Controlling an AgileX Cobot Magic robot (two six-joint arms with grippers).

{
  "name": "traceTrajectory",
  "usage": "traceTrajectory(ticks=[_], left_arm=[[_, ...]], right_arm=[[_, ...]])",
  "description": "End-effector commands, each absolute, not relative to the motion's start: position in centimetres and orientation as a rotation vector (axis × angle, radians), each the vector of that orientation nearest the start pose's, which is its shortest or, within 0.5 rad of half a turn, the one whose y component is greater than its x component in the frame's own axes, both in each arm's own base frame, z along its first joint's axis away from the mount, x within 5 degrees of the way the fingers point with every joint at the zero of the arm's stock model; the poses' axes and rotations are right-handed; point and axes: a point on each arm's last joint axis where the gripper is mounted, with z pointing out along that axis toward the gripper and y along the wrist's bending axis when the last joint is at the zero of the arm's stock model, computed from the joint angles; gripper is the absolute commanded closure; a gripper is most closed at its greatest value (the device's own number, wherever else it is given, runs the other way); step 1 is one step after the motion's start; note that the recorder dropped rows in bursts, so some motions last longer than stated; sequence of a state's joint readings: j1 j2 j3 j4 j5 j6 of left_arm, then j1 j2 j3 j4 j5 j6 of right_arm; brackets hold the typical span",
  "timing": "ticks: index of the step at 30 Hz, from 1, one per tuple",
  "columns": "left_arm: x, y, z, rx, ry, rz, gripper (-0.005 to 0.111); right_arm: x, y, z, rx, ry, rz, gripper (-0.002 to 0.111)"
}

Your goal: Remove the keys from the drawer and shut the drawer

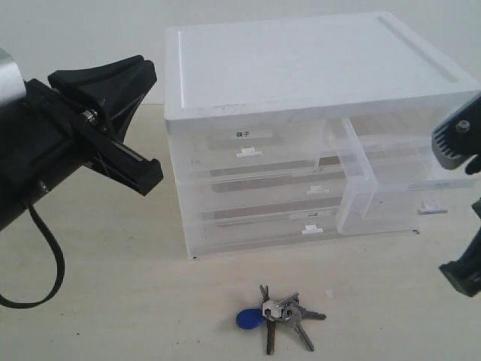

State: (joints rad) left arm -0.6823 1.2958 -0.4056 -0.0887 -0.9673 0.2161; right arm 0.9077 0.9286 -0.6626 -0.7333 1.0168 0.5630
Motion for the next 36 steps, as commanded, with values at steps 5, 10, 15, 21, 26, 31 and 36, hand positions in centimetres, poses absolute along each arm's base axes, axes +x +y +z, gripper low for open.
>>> traceTrajectory(ticks=[5, 10, 15, 21, 26, 31, 36], left_arm=[[19.0, -14.7, 25.3, 0.537, 1.323, -0.397, 0.102], [18.9, -14.7, 25.1, 0.54, 1.326, -0.405, 0.102], [18.9, -14.7, 25.0, 0.542, 1.331, -0.405, 0.102], [18.8, -14.7, 25.0, 0.545, 1.329, -0.414, 0.102], [18.6, -15.0, 25.0, 0.564, 1.327, -0.455, 0.102], [18.6, -15.0, 24.9, 0.573, 1.334, -0.459, 0.102], [18.6, -15.0, 24.9, 0.574, 1.338, -0.459, 0.102]], right_arm=[[15.0, 9.7, 28.4, -0.7, 2.153, -0.412, 0.108], [15.2, 9.4, 29.0, -0.658, 2.138, -0.435, 0.108], [14.3, 9.8, 29.8, -0.689, 2.147, -0.354, 0.108], [12.9, 9.3, 28.0, -0.734, 2.138, -0.288, 0.108], [13.2, 9.5, 26.7, -0.808, 2.087, -0.348, 0.108], [13.7, 8.7, 27.0, -0.72, 2.017, -0.455, 0.108], [13.5, 8.4, 25.4, -0.726, 2.043, -0.439, 0.108]])
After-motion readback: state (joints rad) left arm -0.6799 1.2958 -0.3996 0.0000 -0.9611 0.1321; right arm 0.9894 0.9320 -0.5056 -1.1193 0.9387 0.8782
